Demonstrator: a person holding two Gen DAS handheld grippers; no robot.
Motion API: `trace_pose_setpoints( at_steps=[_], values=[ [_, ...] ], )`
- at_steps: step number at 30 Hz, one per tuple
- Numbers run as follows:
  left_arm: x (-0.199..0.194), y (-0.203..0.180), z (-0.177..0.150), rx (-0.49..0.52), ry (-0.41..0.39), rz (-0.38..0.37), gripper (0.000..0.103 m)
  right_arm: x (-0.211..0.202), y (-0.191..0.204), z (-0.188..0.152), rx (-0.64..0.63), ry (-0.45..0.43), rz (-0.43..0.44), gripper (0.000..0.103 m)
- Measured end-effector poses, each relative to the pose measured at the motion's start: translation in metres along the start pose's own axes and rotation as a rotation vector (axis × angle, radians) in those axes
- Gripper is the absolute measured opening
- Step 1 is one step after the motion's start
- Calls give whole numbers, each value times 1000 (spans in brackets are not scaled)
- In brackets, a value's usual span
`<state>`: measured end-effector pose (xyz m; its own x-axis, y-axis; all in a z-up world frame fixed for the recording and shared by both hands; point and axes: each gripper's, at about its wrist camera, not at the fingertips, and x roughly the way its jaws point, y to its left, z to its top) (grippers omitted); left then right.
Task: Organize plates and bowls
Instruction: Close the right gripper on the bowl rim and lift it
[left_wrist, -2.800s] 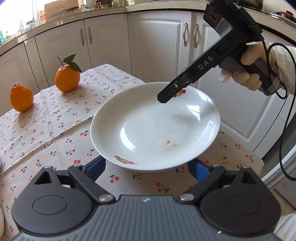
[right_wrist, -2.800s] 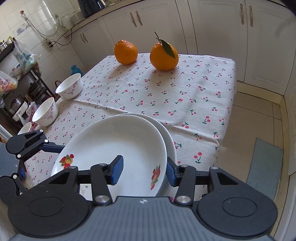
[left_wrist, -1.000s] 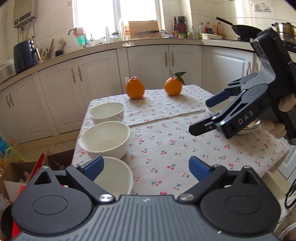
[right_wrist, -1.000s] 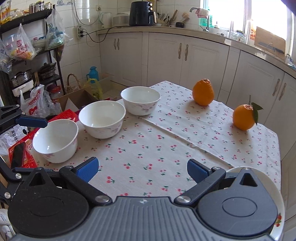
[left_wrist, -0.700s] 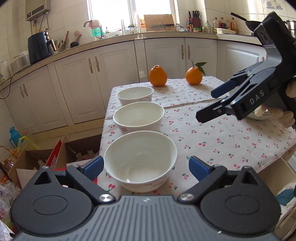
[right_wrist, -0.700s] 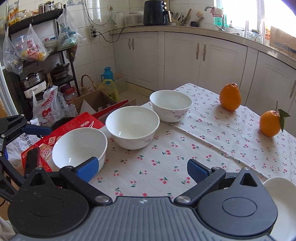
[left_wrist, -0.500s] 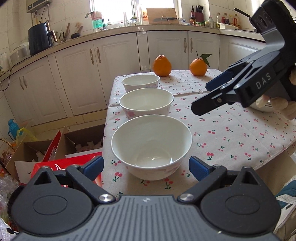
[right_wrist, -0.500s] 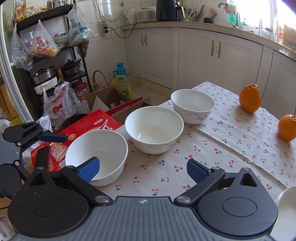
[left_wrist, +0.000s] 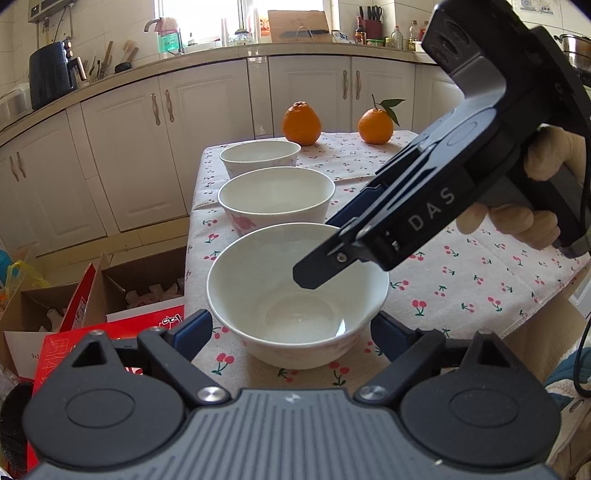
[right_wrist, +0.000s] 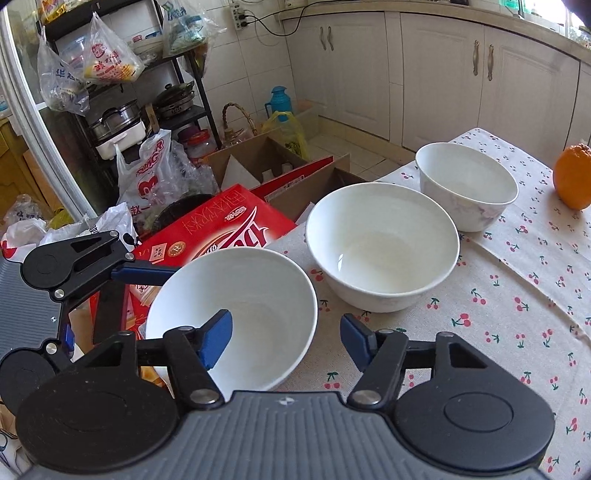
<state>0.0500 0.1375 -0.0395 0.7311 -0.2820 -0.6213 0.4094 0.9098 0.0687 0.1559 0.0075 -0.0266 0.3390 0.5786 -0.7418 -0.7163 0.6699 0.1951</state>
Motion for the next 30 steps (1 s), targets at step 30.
trace_pose_setpoints(
  at_steps=[30],
  values=[
    [3,-20,23,48,-8,-101,88,-32,-18,-12,52,-8,-29,42]
  ],
)
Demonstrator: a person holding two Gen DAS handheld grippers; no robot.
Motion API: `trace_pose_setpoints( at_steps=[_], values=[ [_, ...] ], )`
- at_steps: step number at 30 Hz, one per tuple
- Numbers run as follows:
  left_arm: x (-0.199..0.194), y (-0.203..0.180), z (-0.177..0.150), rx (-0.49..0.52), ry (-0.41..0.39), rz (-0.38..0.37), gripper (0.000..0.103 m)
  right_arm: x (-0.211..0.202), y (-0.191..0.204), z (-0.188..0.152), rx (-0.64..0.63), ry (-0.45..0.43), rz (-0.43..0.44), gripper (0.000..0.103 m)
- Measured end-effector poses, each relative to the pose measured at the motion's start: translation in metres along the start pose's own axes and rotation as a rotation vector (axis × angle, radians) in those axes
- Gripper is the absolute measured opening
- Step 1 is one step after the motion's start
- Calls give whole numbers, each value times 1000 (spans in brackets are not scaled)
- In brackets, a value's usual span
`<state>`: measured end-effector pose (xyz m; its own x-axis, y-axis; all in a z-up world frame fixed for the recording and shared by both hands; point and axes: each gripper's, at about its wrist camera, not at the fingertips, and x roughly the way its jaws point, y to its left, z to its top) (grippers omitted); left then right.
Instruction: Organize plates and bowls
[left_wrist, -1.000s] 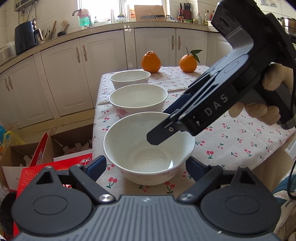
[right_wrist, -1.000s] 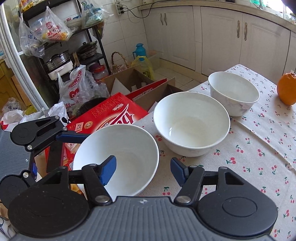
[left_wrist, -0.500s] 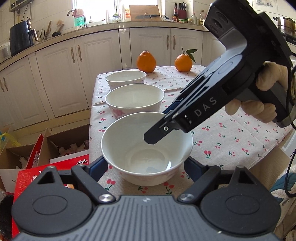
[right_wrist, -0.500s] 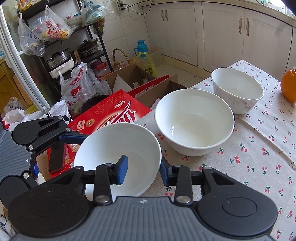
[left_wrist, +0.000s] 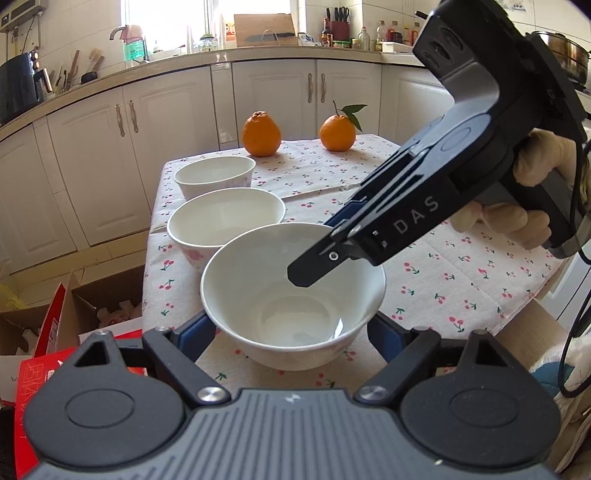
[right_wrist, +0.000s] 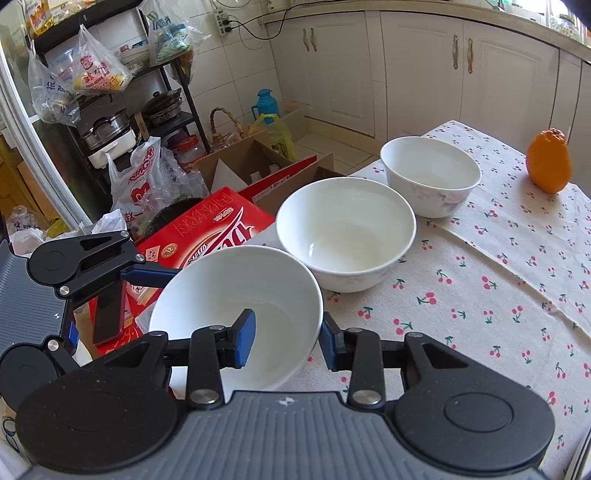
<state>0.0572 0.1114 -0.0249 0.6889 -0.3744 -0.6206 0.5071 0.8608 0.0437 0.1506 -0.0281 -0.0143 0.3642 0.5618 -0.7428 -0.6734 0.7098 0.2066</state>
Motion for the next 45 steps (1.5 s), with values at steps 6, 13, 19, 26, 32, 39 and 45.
trace_pose_setpoints(
  at_steps=[6,13,19,26,32,39,45],
  values=[
    [14,-21,15,34,-11,-57,88,-23,-19,-16,41,-19,-55,42],
    [36,-43,30,70,-13,-124,88,-45,-42,-34,96,-40,-120,42],
    [48,-57,39,89,-17,-159,88,-58,-60,-45,136,-53,-155,42],
    [60,-66,43,90,-11,-172,89,-60,-71,-51,152,-53,-180,42],
    [68,-69,45,99,-3,-174,88,-59,-78,-55,168,-51,-186,42],
    [73,-69,44,104,7,-181,89,-57,-81,-58,177,-44,-190,43],
    [77,-68,42,93,15,-189,89,-56,-83,-59,182,-43,-186,46]
  ],
)
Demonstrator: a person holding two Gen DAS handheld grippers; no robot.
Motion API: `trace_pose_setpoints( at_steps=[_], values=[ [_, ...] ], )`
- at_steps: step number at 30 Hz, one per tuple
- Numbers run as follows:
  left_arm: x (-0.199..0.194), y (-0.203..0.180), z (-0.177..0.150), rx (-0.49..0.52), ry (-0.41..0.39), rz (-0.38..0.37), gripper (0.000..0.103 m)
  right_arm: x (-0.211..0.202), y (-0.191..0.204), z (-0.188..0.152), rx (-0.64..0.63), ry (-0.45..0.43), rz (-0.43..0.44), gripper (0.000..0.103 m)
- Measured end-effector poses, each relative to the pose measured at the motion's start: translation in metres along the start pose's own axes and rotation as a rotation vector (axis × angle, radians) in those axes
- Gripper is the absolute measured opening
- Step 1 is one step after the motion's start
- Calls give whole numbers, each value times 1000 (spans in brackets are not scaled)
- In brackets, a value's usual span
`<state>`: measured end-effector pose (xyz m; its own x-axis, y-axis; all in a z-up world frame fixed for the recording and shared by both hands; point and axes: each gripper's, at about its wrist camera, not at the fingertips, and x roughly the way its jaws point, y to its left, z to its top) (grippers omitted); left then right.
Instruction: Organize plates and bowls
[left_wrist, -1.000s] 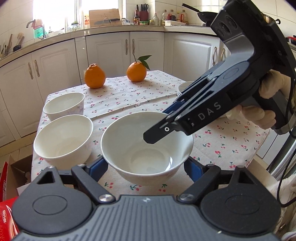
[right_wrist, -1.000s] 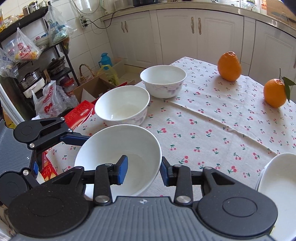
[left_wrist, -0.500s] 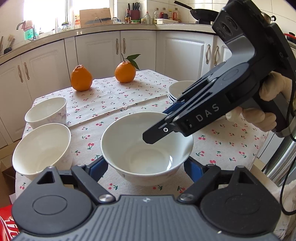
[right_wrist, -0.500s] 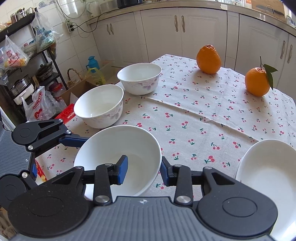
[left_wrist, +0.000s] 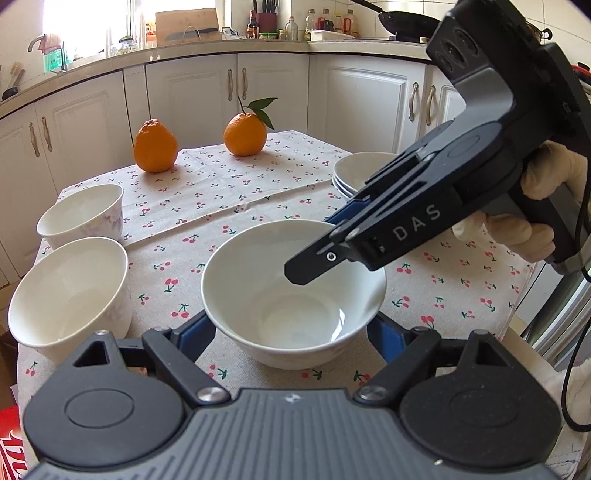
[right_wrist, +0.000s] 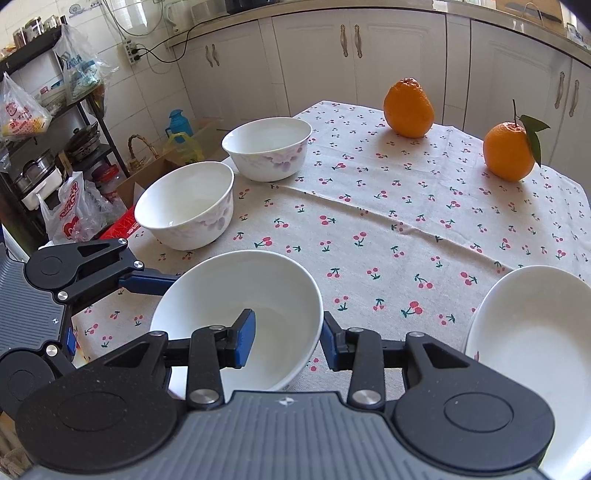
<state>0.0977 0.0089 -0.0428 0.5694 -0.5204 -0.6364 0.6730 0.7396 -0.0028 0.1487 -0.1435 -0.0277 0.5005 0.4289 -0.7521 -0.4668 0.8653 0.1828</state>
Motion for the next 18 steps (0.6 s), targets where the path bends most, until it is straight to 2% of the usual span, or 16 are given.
trace_pose_setpoints(
  at_steps=[2,3,5,12,18],
  values=[
    [0,0,0,5,-5,3,90,0,0,-1,-1,-4,6,52],
    [0,0,0,10,-4,0,93,1,1,-1,-5,-6,7,62],
    [-1,-1,-2,12,-3,0,97,-1,3,-1,-16,-19,1,78],
    [-14,6,-9,-17,6,13,97,-6,10,2,-37,-46,-12,89],
    [-40,18,-17,-49,-10,78,97,-11,26,10,-89,-76,-5,96]
  ],
)
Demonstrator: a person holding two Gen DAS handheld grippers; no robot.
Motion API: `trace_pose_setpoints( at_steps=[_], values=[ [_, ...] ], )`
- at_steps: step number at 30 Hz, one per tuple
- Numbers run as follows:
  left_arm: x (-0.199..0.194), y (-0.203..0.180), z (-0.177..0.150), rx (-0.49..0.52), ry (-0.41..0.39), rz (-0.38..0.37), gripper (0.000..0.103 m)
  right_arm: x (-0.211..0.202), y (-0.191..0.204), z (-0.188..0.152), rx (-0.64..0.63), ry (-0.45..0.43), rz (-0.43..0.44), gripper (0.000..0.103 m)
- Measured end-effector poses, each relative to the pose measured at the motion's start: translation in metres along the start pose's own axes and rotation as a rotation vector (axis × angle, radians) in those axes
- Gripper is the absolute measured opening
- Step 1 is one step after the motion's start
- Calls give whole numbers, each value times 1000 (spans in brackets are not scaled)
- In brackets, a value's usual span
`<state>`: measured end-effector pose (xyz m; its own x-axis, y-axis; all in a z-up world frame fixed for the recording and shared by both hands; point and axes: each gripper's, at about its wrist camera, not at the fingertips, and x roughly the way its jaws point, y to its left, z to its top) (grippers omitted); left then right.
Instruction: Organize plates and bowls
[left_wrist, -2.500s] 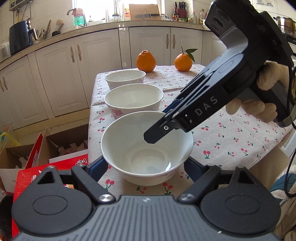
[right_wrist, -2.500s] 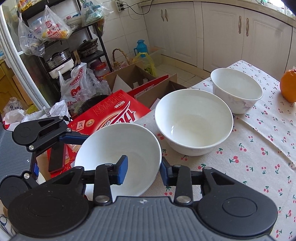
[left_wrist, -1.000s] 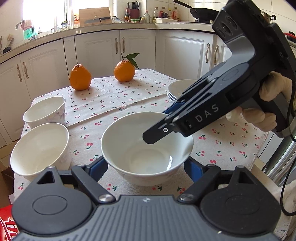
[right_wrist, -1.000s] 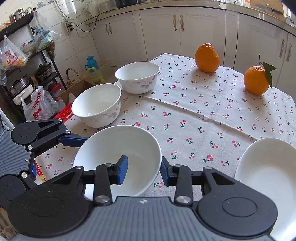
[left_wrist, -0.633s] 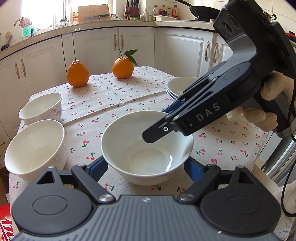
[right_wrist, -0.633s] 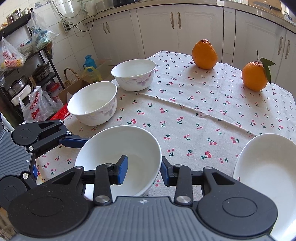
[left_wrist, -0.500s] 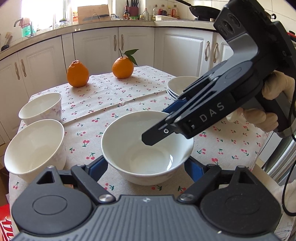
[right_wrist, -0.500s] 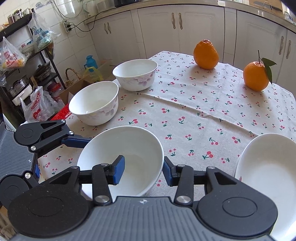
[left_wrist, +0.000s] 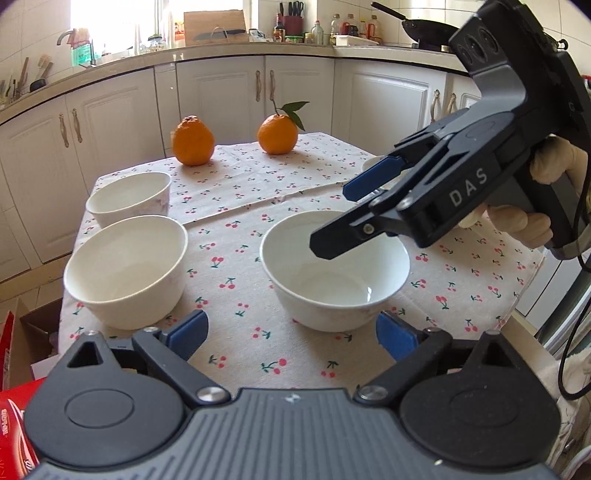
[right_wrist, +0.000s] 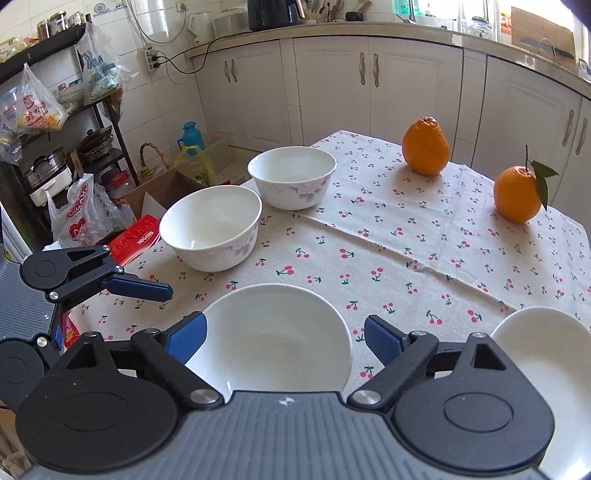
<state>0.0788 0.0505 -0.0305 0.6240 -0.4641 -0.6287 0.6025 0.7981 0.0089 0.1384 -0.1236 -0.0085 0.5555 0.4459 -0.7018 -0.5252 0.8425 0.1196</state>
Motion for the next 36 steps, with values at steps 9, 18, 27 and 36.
trace_pose_setpoints(
  at_steps=[9,18,27,36],
  values=[
    [-7,43,-8,-69,-7,177,98,14,22,24,-66,-21,35,101],
    [5,74,-4,-79,-24,252,98,40,37,53,-110,-16,63,101],
    [16,90,2,-95,-34,247,97,73,36,79,-128,26,85,99],
    [25,97,5,-115,-35,207,94,105,26,99,-108,76,125,85]
  ],
)
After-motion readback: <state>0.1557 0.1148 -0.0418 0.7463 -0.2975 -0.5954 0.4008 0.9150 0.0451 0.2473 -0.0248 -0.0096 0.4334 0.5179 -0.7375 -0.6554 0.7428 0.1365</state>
